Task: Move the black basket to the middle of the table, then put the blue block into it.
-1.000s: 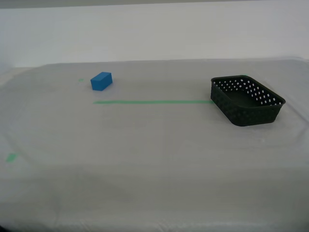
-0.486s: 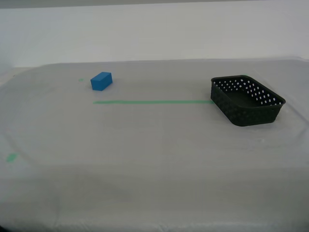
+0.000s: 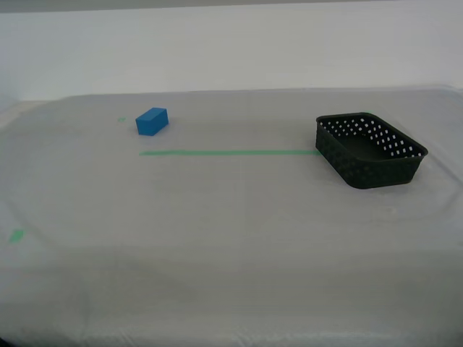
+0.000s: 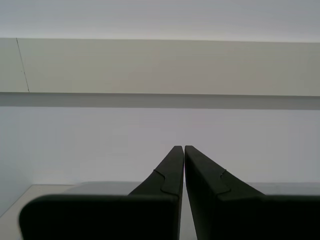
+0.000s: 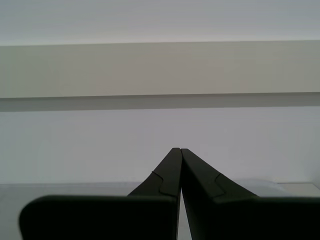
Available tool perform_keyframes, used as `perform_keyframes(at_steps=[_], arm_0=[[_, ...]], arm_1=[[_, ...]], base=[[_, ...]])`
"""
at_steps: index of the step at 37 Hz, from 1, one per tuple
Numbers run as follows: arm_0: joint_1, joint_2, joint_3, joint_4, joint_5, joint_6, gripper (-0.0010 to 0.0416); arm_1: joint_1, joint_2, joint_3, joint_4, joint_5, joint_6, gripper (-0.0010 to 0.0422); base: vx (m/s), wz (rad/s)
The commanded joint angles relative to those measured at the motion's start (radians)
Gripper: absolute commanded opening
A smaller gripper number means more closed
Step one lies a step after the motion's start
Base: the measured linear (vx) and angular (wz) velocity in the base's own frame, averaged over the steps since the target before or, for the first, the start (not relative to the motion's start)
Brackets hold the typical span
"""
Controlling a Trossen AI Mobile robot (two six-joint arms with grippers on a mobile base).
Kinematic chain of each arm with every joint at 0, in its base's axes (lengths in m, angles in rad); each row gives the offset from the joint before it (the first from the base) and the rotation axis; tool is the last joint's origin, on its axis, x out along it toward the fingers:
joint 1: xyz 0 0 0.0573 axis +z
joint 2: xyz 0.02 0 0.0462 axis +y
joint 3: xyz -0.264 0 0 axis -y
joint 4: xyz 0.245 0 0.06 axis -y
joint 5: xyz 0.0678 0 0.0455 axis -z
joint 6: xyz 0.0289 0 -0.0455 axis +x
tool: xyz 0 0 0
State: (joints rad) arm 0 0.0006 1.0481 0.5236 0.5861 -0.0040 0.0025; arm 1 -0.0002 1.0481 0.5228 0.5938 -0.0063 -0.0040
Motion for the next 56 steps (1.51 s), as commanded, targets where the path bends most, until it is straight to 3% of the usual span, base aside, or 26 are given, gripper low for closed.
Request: perform_keyframes(at_steps=[1,56], arm_0=[[0.000,0.000,0.001,0.003,-0.001,0.000,0.0000],[0.000,-0.002,0.001,-0.079,-0.002,-0.002,-0.0001]], arm_1=[[0.000,0.000,0.000,0.005,0.000,0.002,0.0000],[0.000,0.000,0.000,0.005,0.000,0.001,0.0000]], base=[[0.000,0.000],[0.000,0.000]])
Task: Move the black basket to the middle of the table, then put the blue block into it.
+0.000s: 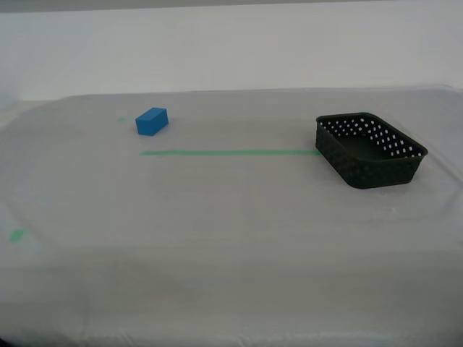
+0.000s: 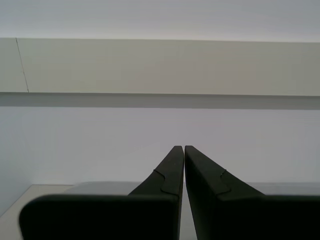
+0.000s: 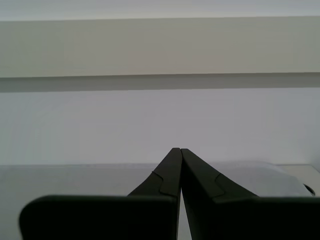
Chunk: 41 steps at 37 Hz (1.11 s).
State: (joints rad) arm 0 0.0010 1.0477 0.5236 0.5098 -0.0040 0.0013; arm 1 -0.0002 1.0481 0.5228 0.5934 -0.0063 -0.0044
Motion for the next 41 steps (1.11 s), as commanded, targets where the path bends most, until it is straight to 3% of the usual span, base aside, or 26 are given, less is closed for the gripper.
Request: perform_keyframes(at_steps=[1,12,41], arm_0=[[0.000,-0.001,0.001,-0.006,-0.002,-0.001,-0.0001],[0.000,-0.001,0.112,-0.259,-0.002,-0.003,-0.0001],[0.002,0.006,0.282,-0.741,-0.014,-0.001,-0.0001]], arm_1=[[0.000,0.000,0.000,0.005,0.000,0.002,0.0000],[0.000,0.000,0.000,0.005,0.000,0.002,0.0000],[0.000,0.000,0.000,0.006,0.000,0.002,0.0000]], base=[[0.000,0.000],[0.000,0.000],[0.000,0.000]])
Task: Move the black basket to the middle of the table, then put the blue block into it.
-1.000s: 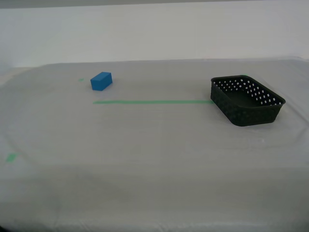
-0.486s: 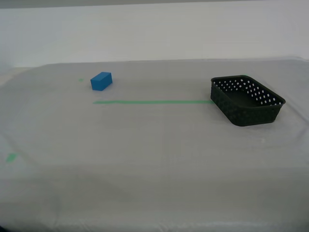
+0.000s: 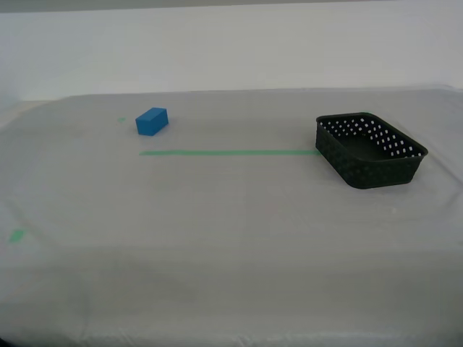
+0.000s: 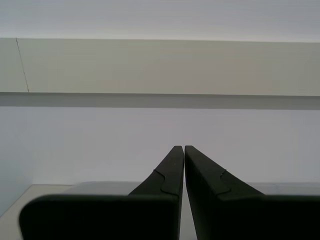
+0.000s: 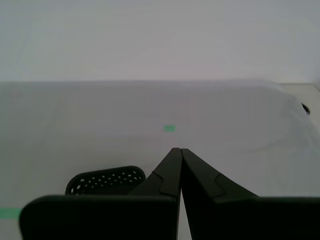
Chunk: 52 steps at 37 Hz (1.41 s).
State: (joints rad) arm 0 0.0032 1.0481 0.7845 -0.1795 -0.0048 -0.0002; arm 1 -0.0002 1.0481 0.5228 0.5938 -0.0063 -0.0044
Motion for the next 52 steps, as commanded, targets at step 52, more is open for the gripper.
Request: perform_keyframes(at_steps=[52], arm_0=[[0.004,0.389,0.489,-0.744,-0.109,-0.101,-0.0001]], arm_1=[[0.000,0.000,0.000,0.006,0.000,0.002,0.0000]], base=[[0.000,0.000]])
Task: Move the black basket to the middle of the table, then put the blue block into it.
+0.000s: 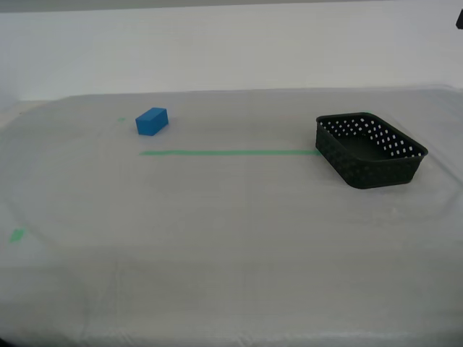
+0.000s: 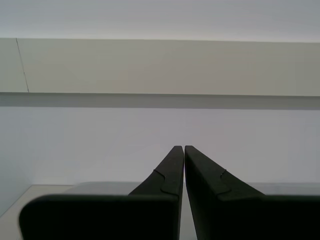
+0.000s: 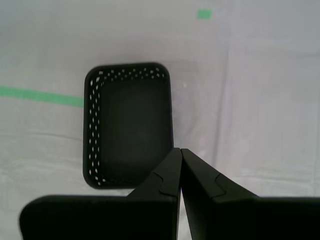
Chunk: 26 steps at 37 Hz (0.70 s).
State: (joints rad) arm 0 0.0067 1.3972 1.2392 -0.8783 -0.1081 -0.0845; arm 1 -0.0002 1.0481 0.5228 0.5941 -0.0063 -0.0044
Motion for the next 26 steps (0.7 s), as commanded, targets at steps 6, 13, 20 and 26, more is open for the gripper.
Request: perform_keyframes(at_steps=[6,13,20,26], arm_0=[[0.001,0.116,0.097,-0.074,-0.005,-0.024,0.0000],[0.001,0.137,0.135,-0.071,-0.005,-0.020,0.0000],[0.002,0.137,0.157,-0.068,-0.004,-0.020,0.0000],[0.002,0.137,0.153,-0.095,-0.002,-0.021,0.0003]], arm_1=[[0.000,0.000,0.000,0.006,0.000,0.002,0.0000],[0.000,0.000,0.000,0.005,0.000,0.002,0.0000],[0.000,0.000,0.000,0.005,0.000,0.002,0.0000],[0.000,0.000,0.000,0.006,0.000,0.002,0.0000]], base=[[0.000,0.000],[0.000,0.000],[0.000,0.000],[0.000,0.000]])
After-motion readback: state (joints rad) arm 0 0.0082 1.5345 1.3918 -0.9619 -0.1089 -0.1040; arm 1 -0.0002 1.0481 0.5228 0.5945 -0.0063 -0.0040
